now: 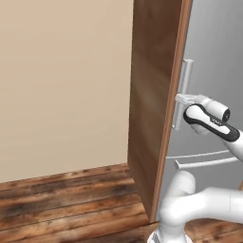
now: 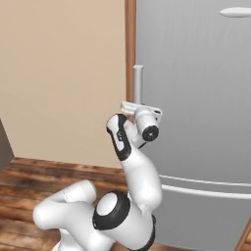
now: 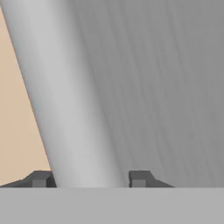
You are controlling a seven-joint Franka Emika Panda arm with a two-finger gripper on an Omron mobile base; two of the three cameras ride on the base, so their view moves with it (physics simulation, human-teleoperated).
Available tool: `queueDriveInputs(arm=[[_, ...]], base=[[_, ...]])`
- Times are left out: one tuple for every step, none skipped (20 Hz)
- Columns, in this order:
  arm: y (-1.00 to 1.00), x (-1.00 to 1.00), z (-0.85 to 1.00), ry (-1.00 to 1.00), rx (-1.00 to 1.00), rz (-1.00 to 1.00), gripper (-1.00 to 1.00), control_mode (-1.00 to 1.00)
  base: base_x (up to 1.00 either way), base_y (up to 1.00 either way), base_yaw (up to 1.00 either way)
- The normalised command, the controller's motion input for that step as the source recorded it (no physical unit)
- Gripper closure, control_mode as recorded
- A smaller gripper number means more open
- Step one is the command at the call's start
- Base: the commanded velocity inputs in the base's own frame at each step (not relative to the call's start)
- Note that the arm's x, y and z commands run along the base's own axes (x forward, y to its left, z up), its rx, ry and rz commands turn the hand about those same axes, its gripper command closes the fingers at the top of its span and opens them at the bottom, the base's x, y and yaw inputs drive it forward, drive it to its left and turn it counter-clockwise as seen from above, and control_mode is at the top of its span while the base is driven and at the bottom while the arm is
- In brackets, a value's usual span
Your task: Gather the onion and sweet potato from the fridge and place them on a tray on the dining counter. Then gather the chicken drumstick and fish from the fridge and place them on the other tray.
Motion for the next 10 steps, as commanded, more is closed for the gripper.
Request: queueDriveInputs(arm=[[0.0,0.54,0.51,0.2,0.08,0.2,1.0,-1.0],[0.0,0.47,0.54,0.17,0.08,0.18,1.0,-1.0],[0.0,0.37,0.57,0.14,0.09,0.16,1.0,-1.0],[0.0,0.26,0.59,0.1,0.09,0.15,1.0,-1.0],[-0.04,0.21,0.61,0.09,0.09,0.13,1.0,-1.0],[-0.07,0.15,0.66,0.09,0.09,0.13,1.0,-1.0],[-0.12,0.09,0.66,0.07,0.09,0.12,1.0,-1.0],[-0.14,0.04,0.67,0.05,0.1,0.12,1.0,-1.0],[-0.17,0.0,0.73,0.02,0.1,0.11,1.0,-1.0],[-0.21,0.0,0.73,0.02,0.09,0.1,1.0,-1.0]], base=[[0.0,0.0,0.0],[0.0,0.0,0.0],[0.0,0.0,0.0],[0.0,0.0,0.0],[0.0,0.0,0.0],[0.0,0.0,0.0],[0.0,0.0,0.0],[0.0,0.0,0.0],[0.0,0.0,0.0],[0.0,0.0,0.0]])
